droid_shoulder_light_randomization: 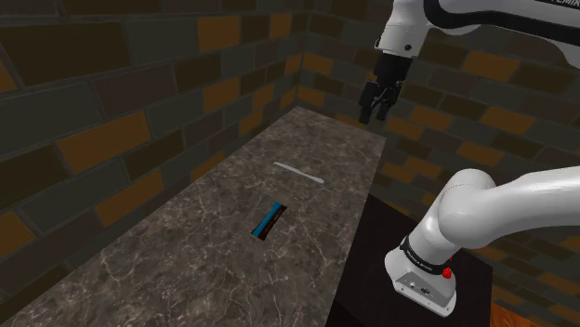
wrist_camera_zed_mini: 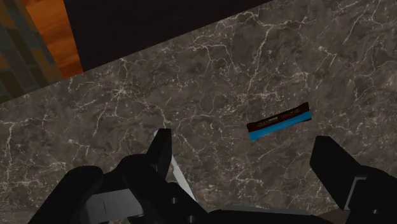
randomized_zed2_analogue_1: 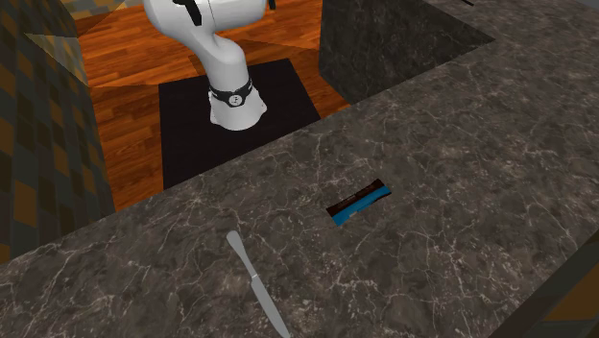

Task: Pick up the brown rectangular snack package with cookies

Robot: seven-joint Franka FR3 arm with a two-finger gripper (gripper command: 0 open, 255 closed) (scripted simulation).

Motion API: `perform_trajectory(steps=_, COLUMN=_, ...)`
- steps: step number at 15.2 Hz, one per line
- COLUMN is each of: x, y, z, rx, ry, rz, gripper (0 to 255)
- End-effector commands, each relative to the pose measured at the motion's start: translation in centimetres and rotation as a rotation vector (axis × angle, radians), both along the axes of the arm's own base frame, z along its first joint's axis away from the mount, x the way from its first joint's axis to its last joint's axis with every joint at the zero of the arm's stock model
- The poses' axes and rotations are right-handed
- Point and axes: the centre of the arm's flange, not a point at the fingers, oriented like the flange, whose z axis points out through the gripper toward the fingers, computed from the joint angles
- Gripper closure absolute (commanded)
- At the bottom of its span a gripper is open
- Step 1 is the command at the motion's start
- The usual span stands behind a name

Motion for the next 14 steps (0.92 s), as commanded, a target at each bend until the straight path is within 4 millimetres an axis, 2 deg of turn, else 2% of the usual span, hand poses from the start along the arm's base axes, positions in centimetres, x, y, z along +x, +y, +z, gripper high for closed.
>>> perform_trajectory(steps=1, x=0.0, y=0.0, z=0.0, rx=0.0, ry=0.0, rz=0.0, gripper=0)
perform_trajectory(steps=7, x=0.6, y=5.2, z=-6.1, rx=-0.031, ry=0.002, rz=-0.205, gripper=0)
perform_trajectory(steps=14, x=2.5, y=10.7, z=-13.4, rx=-0.068, ry=0.003, rz=-0.444, gripper=0)
